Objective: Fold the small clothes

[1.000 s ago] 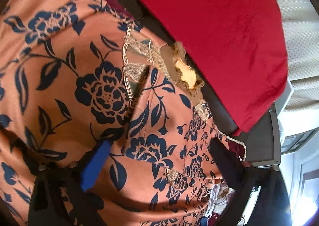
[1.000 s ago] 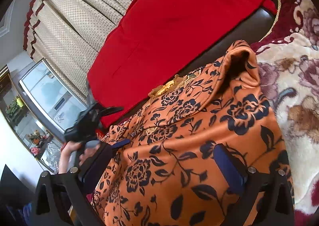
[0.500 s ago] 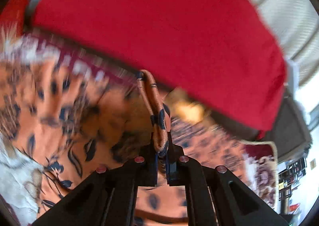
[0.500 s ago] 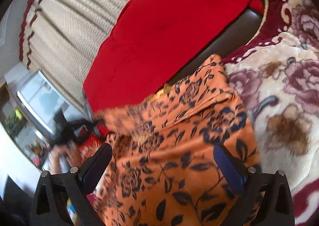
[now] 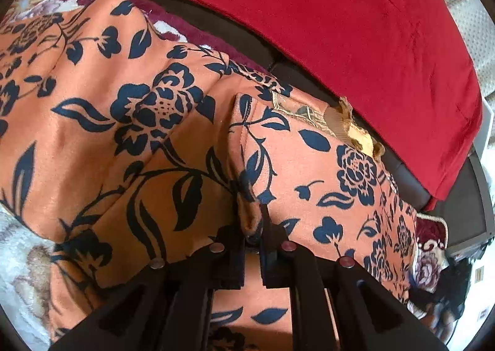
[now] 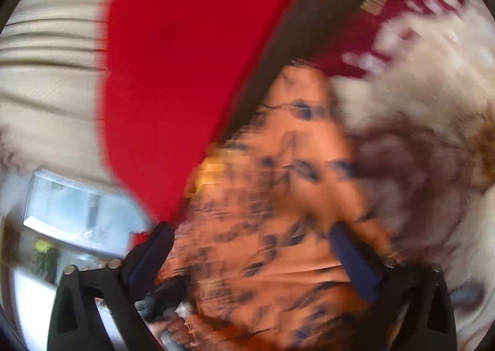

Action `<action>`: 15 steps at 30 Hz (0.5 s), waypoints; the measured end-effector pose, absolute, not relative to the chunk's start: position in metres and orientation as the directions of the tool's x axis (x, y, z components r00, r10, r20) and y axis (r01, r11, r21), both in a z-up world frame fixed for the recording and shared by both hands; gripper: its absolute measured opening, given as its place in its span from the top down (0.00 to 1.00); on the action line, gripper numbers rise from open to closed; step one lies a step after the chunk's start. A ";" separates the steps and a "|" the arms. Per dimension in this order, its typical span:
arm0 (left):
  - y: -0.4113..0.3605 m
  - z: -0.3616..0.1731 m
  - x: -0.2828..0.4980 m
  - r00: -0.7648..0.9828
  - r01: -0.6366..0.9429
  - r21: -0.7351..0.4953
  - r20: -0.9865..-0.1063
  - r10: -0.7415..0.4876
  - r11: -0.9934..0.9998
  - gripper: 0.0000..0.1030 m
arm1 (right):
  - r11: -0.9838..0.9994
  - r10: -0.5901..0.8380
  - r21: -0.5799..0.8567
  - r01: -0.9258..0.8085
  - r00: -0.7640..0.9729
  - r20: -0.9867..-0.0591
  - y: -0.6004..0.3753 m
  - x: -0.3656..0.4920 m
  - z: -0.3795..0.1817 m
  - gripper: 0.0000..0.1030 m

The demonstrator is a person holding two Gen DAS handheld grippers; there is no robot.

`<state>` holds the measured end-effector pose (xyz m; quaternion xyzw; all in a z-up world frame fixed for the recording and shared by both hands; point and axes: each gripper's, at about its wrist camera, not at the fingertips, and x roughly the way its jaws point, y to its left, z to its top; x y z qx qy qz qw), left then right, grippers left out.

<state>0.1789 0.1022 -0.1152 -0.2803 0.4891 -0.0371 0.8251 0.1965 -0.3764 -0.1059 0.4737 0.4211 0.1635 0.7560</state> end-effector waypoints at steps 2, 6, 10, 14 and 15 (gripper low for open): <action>0.108 -0.103 0.173 0.537 -0.195 -0.487 -0.779 -0.322 0.852 0.91 | 0.488 0.641 0.863 0.128 0.618 -0.454 -0.383 0.194 -0.090 0.06; 0.110 -0.090 0.165 0.601 -0.152 -0.509 -0.728 -0.330 0.847 0.82 | 0.605 0.553 0.792 0.081 0.672 -0.492 -0.400 0.201 -0.055 0.06; 0.101 -0.112 0.176 0.537 -0.143 -0.458 -0.780 -0.320 0.877 0.79 | 0.681 0.531 0.717 0.147 0.575 -0.622 -0.406 0.246 -0.077 0.16; 0.105 -0.116 0.178 0.543 -0.129 -0.462 -0.774 -0.328 0.877 0.79 | 0.789 0.462 0.594 0.157 0.486 -0.742 -0.395 0.270 -0.088 0.85; 0.106 -0.117 0.179 0.543 -0.126 -0.464 -0.772 -0.330 0.877 0.79 | 0.816 0.442 0.563 0.134 0.483 -0.756 -0.390 0.271 -0.080 0.86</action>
